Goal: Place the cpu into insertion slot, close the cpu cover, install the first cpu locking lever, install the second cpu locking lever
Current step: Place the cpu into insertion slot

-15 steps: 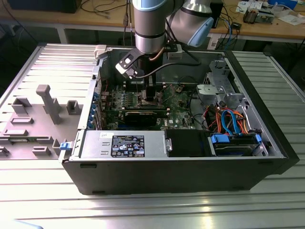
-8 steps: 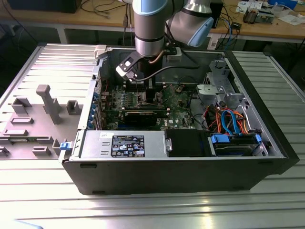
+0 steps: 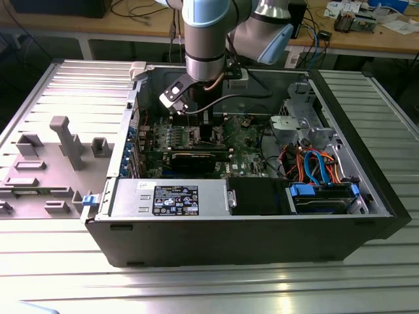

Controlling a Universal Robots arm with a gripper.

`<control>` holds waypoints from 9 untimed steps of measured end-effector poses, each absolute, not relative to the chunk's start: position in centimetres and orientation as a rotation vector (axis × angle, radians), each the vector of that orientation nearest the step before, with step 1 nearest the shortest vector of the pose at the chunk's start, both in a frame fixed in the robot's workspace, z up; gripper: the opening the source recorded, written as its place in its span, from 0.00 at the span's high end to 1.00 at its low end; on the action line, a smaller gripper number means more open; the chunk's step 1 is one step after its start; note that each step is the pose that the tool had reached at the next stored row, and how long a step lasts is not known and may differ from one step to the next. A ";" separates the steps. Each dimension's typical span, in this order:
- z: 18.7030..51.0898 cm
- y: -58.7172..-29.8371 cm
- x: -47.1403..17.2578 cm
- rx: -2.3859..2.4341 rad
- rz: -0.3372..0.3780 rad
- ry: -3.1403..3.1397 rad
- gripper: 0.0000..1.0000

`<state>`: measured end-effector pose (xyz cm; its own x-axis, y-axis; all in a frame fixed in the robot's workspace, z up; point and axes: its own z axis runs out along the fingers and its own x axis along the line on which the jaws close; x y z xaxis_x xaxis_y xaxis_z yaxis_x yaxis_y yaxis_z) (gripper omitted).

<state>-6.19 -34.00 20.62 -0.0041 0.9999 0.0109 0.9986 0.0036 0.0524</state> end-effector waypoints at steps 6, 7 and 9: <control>20.4 -34.0 -6.2 2.185 0.067 2.213 0.46; 20.3 -34.0 -6.2 2.186 0.067 2.213 0.46; 20.3 -34.0 -6.2 2.187 0.067 2.211 0.46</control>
<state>-6.19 -33.99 20.29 -0.0112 0.9999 0.0081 0.9986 0.0108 0.0522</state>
